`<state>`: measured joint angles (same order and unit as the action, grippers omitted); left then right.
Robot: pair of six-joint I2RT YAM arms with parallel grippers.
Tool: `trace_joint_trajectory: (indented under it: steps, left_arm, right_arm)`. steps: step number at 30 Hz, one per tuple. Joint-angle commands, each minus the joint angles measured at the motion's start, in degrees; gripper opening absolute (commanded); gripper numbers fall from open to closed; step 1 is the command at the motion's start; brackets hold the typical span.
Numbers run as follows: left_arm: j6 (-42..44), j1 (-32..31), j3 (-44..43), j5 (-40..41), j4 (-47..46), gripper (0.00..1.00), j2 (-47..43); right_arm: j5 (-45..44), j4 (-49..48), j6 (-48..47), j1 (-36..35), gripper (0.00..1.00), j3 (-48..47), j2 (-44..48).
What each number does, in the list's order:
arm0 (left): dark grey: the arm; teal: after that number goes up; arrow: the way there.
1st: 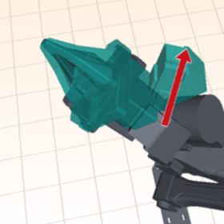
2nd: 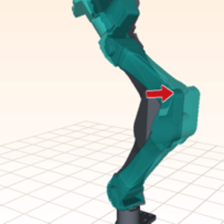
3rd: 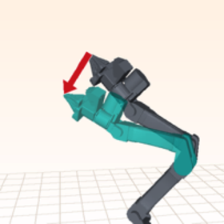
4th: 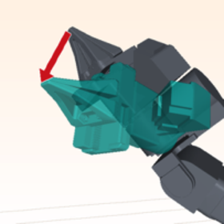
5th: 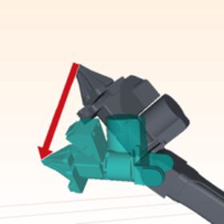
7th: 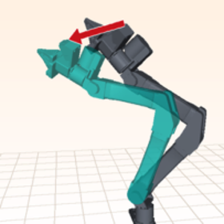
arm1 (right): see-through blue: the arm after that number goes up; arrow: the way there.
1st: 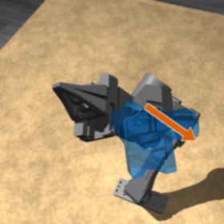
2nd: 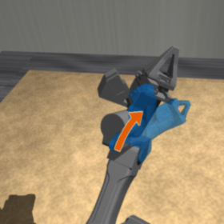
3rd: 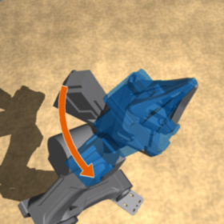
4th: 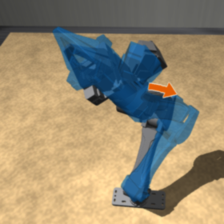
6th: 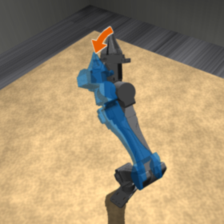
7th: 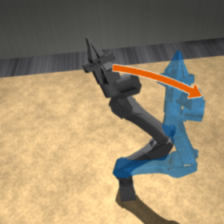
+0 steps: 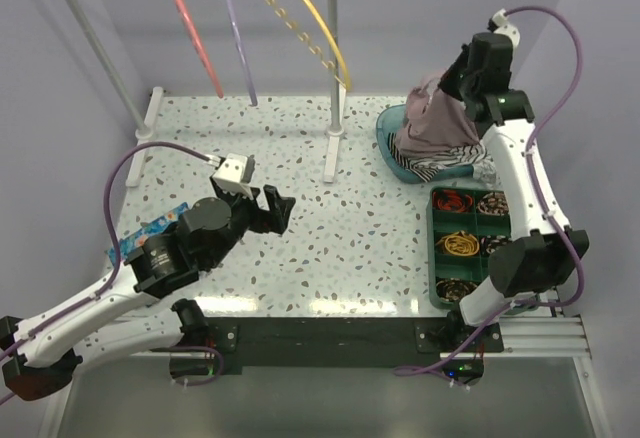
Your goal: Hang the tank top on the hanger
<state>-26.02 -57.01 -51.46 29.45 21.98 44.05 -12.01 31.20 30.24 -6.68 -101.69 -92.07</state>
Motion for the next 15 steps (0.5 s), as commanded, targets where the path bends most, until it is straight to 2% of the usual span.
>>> trace_joint_trajectory:
  steps: [1, 7, 10, 15]
  left_arm:
    - [-1.31, 0.33, -3.56, 3.24, -0.88, 0.88, 1.12]
    - [-1.58, 0.41, -4.09, 5.79, -0.18, 0.89, 0.34]
    - [-1.05, 0.41, -4.43, 7.02, -0.27, 0.90, -0.72]
    - [-0.70, 0.32, -5.14, 8.08, 0.00, 0.91, -1.95]
  right_arm:
    - [6.29, 3.16, 2.19, 0.26, 0.00, -14.72, 3.04]
    - [15.94, 4.13, 7.46, 0.09, 0.00, -27.92, 3.48]
    - [18.33, 3.52, 9.83, 0.17, 0.00, -31.45, 4.88]
    - [20.79, 1.06, 12.56, 0.17, 0.00, -29.64, 11.02]
